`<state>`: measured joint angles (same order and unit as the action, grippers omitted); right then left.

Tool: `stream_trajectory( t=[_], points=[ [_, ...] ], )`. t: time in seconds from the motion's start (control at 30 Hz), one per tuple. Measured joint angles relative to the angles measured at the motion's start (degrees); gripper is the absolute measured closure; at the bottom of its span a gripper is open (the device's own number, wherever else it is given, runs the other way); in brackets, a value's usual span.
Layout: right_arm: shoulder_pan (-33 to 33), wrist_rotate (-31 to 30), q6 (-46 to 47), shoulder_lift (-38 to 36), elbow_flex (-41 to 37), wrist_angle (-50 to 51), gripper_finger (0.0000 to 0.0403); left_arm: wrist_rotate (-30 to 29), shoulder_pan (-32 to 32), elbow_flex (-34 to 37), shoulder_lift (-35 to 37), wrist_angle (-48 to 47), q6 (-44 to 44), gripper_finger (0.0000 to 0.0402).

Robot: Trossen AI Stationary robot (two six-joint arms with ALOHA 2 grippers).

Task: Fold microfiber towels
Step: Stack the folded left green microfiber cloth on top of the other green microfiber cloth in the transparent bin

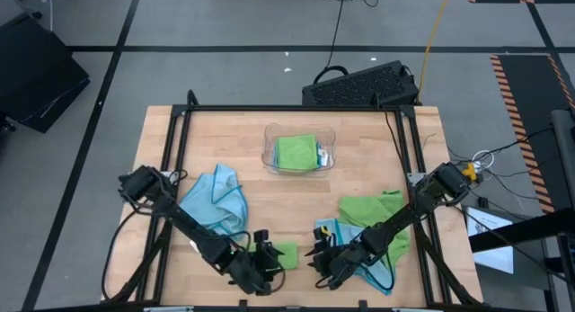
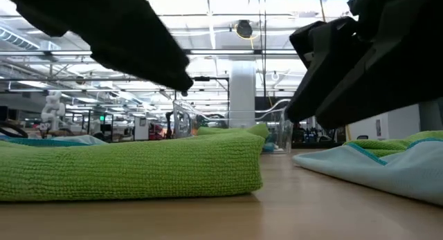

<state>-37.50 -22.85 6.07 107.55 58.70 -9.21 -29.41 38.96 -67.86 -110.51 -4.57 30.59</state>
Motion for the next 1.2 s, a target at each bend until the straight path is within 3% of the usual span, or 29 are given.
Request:
stream_trajectory(
  t=[0.33, 0.7, 1.03, 1.2],
  points=[
    [0.13, -0.97, -3.25, -0.08, 0.02, -0.50, 0.0274, -0.55, 1.13, -10.79, -5.92, -12.95, 4.18, 0.0187],
    [-0.50, -1.13, -4.87, -0.26, 0.02, -7.03, 0.0274, -0.84, 6.98, -16.92, -9.65, -29.27, 11.89, 0.0114],
    [-0.50, -0.96, -5.37, -0.26, 0.01, -7.66, 0.0275, -3.85, 6.60, -17.24, -13.23, -32.15, 11.74, 0.0123],
    [-0.46, -0.98, -6.12, -0.26, 0.01, -7.30, 0.0275, -3.69, 5.85, -17.49, -14.57, -34.11, 15.79, 0.0124]
  ],
)
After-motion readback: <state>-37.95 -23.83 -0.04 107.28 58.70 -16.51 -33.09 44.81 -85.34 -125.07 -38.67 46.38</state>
